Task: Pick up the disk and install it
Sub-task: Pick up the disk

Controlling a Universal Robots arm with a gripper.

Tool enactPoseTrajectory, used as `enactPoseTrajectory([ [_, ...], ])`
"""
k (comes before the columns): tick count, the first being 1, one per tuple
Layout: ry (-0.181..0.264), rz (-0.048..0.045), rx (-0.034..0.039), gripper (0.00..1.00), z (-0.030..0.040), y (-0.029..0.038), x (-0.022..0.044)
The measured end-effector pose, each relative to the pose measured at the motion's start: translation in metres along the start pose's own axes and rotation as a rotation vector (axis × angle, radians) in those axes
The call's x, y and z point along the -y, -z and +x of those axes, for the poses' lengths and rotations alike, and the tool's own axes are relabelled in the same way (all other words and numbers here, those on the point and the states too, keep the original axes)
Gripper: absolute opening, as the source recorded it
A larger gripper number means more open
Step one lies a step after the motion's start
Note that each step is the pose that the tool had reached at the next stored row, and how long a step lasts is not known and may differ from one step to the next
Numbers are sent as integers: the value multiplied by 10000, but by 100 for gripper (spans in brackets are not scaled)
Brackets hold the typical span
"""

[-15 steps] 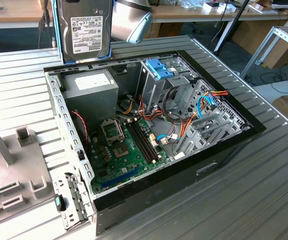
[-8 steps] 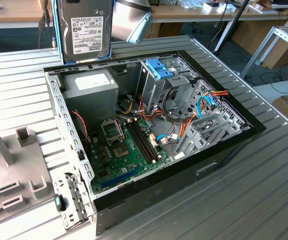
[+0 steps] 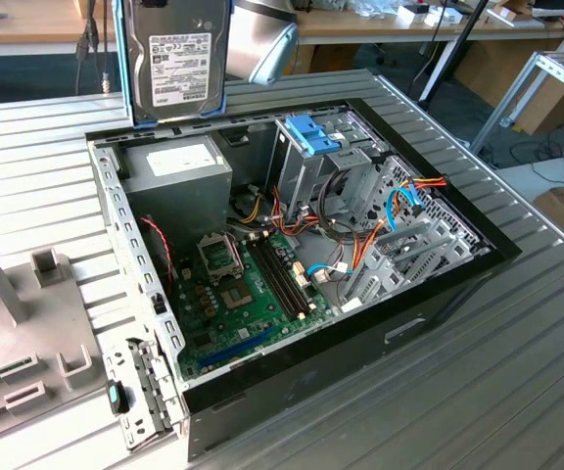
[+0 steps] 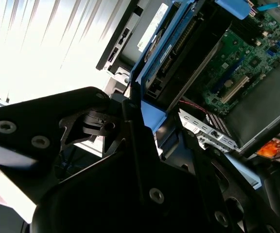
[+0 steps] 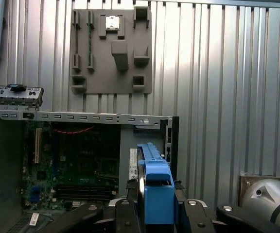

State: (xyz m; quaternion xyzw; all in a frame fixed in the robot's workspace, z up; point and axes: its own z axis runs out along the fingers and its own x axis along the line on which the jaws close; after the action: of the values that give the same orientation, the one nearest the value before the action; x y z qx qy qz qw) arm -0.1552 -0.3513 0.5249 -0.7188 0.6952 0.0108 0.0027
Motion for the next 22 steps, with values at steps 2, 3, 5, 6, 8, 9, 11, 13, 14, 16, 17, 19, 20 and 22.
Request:
enactPoseTrajectory([
  [2, 2, 0, 0, 36, 1, 0, 4],
  [3, 2, 0, 0, 36, 1, 0, 7],
  [5, 1, -1, 0, 36, 1, 1, 13],
  [6, 1, 0, 0, 36, 2, 0, 16],
  [8, 2, 0, 0, 36, 2, 0, 21],
  [9, 1, 0, 0, 36, 2, 0, 21],
  [11, 2, 0, 0, 36, 2, 0, 22],
  [13, 2, 0, 0, 36, 2, 0, 23],
  [14, 2, 0, 0, 36, 2, 1, 24],
  [16, 3, 0, 0, 36, 2, 0, 29],
  [17, 3, -1, -1, 36, 2, 1, 34],
  [19, 2, 1, 0, 36, 3, 0, 53],
  [20, 1, 0, -2, 36, 4, 1, 72],
  [22, 2, 0, -2, 36, 12, 2, 99],
])
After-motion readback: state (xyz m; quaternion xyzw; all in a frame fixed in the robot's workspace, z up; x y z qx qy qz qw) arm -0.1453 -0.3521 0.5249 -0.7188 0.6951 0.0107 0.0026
